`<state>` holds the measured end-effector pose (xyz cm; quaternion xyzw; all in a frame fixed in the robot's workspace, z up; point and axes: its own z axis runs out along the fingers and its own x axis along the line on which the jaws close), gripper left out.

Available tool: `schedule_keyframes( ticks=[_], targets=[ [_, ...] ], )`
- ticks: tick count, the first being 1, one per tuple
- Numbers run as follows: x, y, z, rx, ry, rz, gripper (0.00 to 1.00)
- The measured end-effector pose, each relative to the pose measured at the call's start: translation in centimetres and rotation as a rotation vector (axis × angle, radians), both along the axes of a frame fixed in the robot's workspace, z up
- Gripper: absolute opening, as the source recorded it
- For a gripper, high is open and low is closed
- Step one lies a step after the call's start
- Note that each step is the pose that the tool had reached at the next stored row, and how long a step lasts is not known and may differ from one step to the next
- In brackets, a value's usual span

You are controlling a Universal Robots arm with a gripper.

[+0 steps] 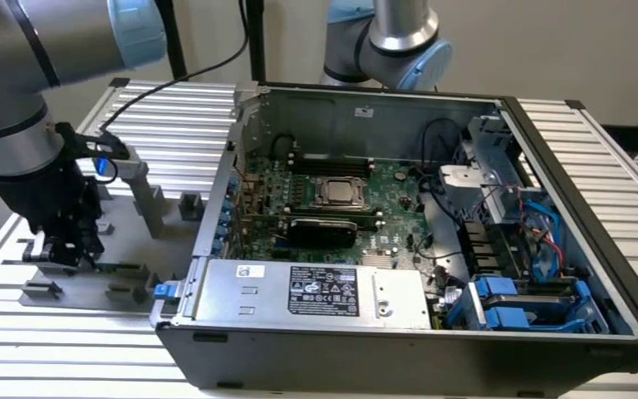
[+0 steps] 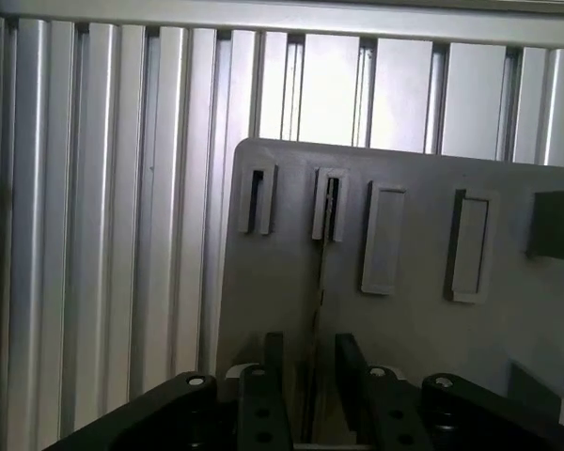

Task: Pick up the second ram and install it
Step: 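Pick up the second ram and move it above second insertion slot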

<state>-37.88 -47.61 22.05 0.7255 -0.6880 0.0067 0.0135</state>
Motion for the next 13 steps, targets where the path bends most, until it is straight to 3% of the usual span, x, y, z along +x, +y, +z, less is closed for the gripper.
schedule_keyframes(
  ticks=[8,13],
  targets=[
    [-0.01,0.09,-0.96,0.0005,0.0004,-0.029,0.36],
    [-0.01,0.10,-1.07,0.0097,-0.0001,-0.061,0.36]
  ],
)
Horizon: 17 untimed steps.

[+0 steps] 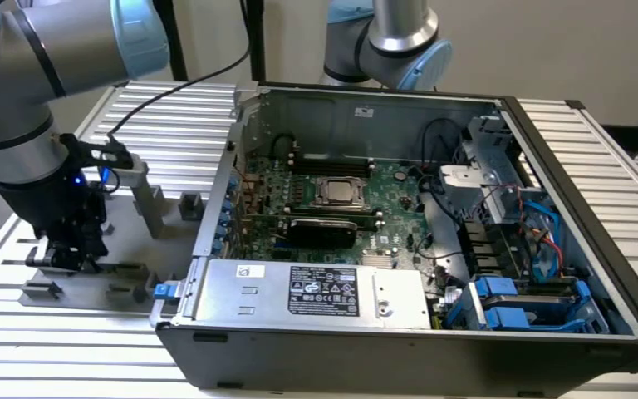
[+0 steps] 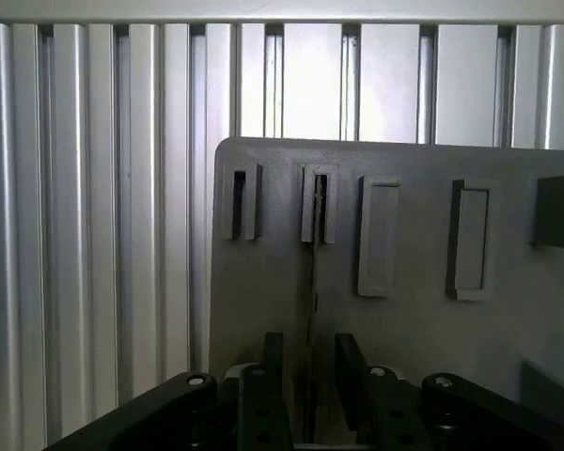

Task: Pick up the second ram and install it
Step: 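Pick up the second ram and move it above second insertion slot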

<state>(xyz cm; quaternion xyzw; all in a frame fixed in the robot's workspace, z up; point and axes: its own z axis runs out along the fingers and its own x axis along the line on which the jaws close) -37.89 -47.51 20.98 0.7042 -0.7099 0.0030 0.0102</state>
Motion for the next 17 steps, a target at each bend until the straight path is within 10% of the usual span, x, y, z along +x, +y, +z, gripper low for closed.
schedule_keyframes(
  ticks=[17],
  targets=[
    [-0.2,-0.01,-1.13,0.0215,-0.0002,-0.023,0.36]
  ],
)
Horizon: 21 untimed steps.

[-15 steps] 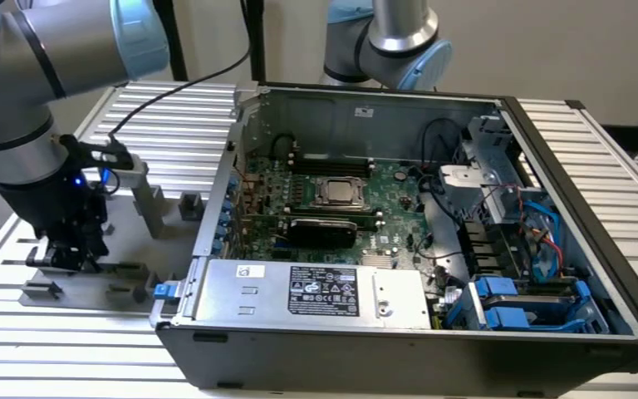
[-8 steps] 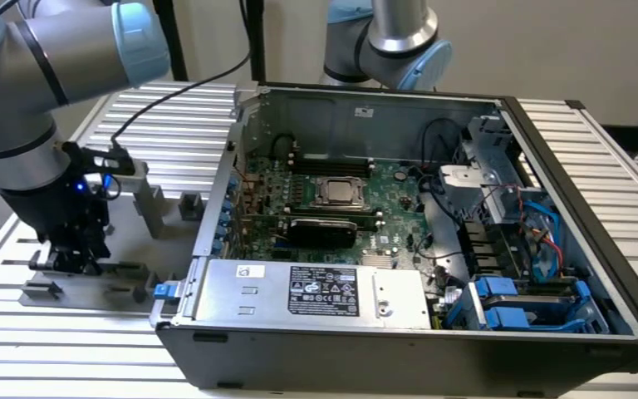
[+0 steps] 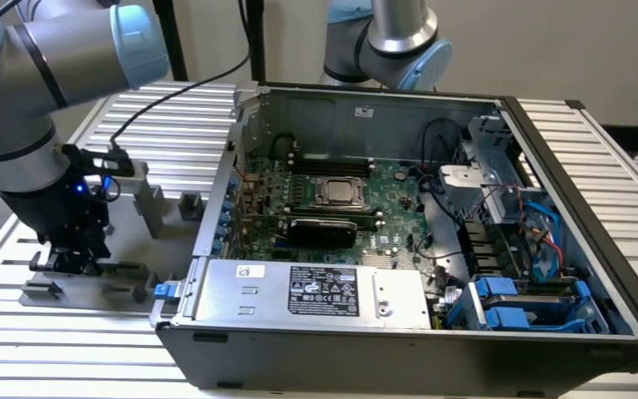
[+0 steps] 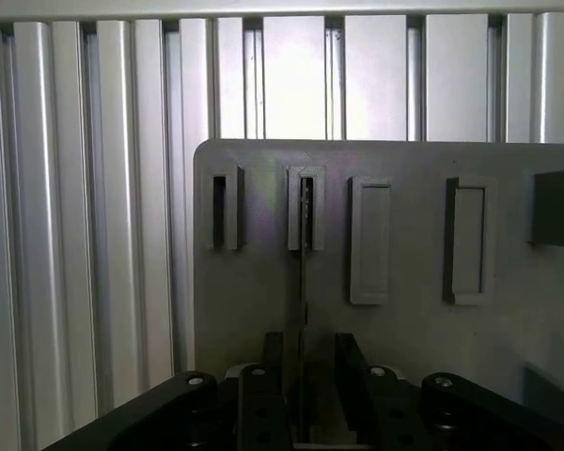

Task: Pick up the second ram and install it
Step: 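Pick up the second ram and move it above second insertion slot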

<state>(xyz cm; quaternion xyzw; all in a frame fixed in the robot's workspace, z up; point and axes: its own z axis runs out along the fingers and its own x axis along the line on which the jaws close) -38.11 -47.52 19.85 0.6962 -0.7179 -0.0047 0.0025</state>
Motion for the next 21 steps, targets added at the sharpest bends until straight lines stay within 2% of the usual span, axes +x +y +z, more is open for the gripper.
schedule_keyframes(
  ticks=[5,16,18,19,21],
  targets=[
    [0.00,-0.28,-0.07,0.0000,0.0039,0.000,0.36],
    [0.00,-0.34,-0.32,-0.0001,0.0041,0.000,0.36],
    [-0.01,-0.34,-0.34,0.0001,0.0040,0.000,0.34],
    [0.00,-0.35,-0.33,0.0000,0.0041,0.000,0.27],
    [0.00,-0.35,-0.33,0.0000,0.0040,0.000,0.27]
  ],
)
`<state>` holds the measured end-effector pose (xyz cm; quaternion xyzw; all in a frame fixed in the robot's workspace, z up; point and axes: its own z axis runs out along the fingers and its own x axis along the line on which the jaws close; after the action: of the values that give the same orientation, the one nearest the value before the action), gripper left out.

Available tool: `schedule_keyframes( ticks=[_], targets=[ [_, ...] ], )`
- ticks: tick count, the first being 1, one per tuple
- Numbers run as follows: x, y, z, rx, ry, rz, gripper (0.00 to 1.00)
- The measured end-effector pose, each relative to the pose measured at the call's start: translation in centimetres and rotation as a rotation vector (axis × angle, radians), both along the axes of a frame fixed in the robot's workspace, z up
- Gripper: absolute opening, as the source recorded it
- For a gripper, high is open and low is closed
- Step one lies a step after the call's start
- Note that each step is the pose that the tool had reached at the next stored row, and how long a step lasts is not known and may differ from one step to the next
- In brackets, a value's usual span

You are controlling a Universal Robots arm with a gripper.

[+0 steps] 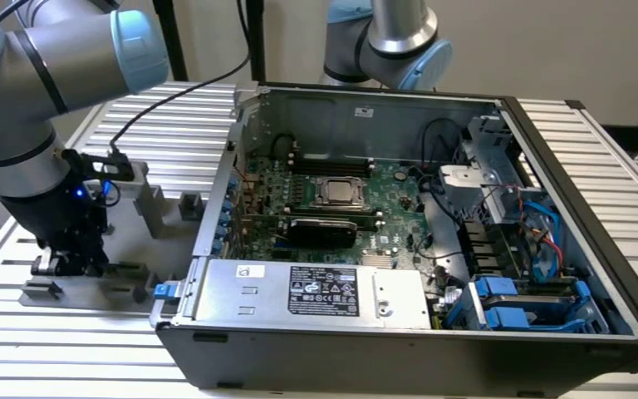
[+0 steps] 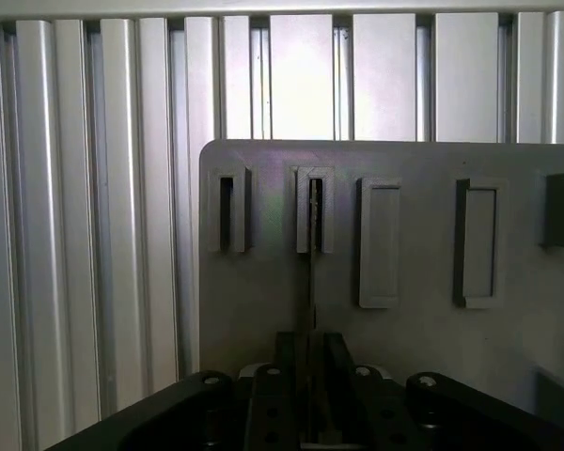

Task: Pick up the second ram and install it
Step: 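Pick up the second ram and move it above second insertion slot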

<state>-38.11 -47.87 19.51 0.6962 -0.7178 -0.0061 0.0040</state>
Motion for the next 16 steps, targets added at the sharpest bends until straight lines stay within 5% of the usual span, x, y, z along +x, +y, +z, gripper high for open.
schedule_keyframes(
  ticks=[4,16],
  targets=[
    [0.00,0.00,0.00,0.0000,0.0000,0.000,0.18],
    [0.00,0.02,0.00,0.0000,0.0000,0.000,0.13]
  ],
)
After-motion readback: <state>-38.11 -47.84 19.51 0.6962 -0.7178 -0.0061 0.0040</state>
